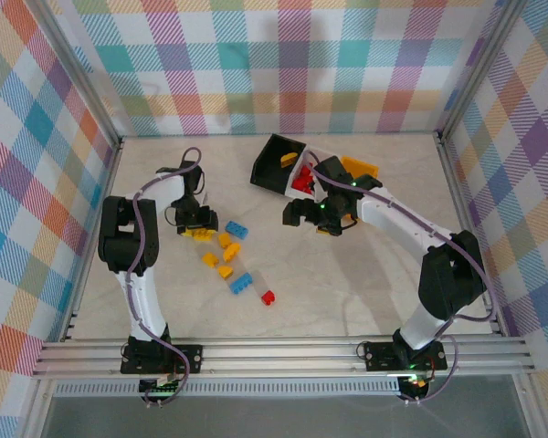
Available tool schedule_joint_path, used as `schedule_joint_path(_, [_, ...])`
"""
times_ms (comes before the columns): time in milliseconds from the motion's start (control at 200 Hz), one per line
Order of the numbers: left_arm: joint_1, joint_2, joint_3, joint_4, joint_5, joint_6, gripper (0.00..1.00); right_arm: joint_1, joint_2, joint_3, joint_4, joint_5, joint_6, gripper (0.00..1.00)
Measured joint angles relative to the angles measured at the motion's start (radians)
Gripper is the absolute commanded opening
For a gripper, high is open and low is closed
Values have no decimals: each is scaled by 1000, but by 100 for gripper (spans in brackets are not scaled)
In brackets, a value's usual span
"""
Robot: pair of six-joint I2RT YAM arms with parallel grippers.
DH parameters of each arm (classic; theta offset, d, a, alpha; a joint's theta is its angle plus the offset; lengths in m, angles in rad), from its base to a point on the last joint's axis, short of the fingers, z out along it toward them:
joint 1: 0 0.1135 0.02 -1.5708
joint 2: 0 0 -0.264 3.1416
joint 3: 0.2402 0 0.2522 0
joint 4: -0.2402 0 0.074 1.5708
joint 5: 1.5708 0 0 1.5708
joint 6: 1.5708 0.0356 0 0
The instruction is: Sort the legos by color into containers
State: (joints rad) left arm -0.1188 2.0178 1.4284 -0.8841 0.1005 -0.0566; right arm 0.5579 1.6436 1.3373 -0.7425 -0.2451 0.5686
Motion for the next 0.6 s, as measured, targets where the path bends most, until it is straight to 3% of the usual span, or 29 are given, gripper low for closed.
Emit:
schedule_joint_path(150, [4, -23, -37, 31, -6, -3, 52, 0, 5, 0, 0, 0, 0, 97])
schedule_joint_path(420, [6, -57, -76, 72, 19, -30, 50, 0, 5, 0, 0, 1, 0, 97])
schedule_joint_path(600, [5, -58, -48, 24, 139, -101, 50, 0, 1, 0, -2, 16, -7, 98])
